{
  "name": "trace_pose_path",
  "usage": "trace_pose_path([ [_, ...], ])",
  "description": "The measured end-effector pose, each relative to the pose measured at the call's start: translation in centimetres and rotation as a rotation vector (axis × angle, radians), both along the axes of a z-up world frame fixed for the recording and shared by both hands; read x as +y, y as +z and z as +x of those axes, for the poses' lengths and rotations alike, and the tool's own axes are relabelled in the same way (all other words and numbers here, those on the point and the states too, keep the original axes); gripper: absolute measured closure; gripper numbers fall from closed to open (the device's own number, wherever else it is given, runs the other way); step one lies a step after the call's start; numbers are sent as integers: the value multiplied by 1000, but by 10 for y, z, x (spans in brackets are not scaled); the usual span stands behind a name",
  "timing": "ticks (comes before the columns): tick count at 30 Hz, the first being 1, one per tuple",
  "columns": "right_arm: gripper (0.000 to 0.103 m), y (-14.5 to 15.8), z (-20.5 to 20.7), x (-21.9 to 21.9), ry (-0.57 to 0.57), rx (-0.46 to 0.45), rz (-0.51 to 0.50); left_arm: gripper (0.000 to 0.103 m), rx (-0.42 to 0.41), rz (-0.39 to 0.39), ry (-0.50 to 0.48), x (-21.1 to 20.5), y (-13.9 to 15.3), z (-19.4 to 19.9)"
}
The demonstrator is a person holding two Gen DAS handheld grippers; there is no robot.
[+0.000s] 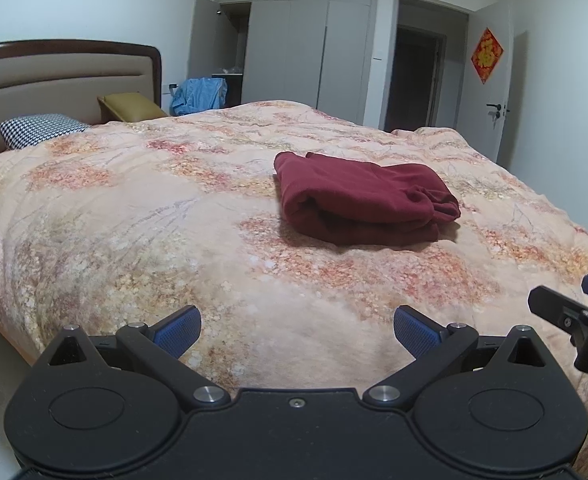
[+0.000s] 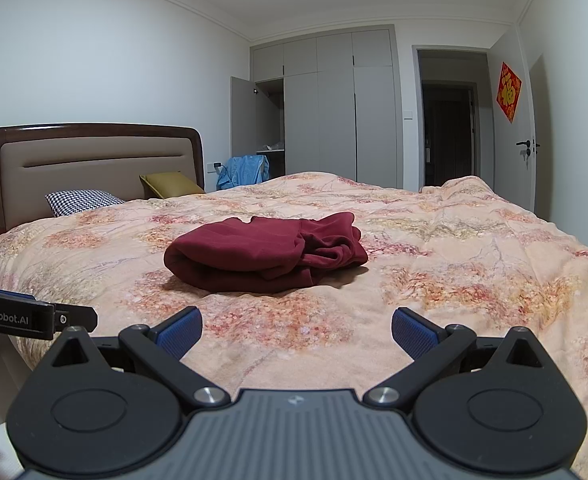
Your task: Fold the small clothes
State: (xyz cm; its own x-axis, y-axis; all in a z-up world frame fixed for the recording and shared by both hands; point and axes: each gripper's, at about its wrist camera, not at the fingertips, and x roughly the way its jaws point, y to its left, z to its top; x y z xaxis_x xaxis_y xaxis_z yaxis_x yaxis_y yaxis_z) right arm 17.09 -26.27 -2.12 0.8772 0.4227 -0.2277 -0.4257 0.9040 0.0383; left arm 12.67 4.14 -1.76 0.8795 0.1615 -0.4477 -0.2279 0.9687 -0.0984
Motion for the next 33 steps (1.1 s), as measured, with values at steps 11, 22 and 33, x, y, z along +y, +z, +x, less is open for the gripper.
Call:
trace_pose_path([
  [11, 0, 0, 0, -1, 0, -2, 1, 1, -2, 8, 36, 1, 5, -1],
  [22, 0, -1, 0, -1, 2, 2, 2, 1, 18, 5, 48, 3, 3, 2],
  [33, 0, -4, 3, -2, -1, 17, 12, 1, 31, -16, 45, 3, 1, 5],
])
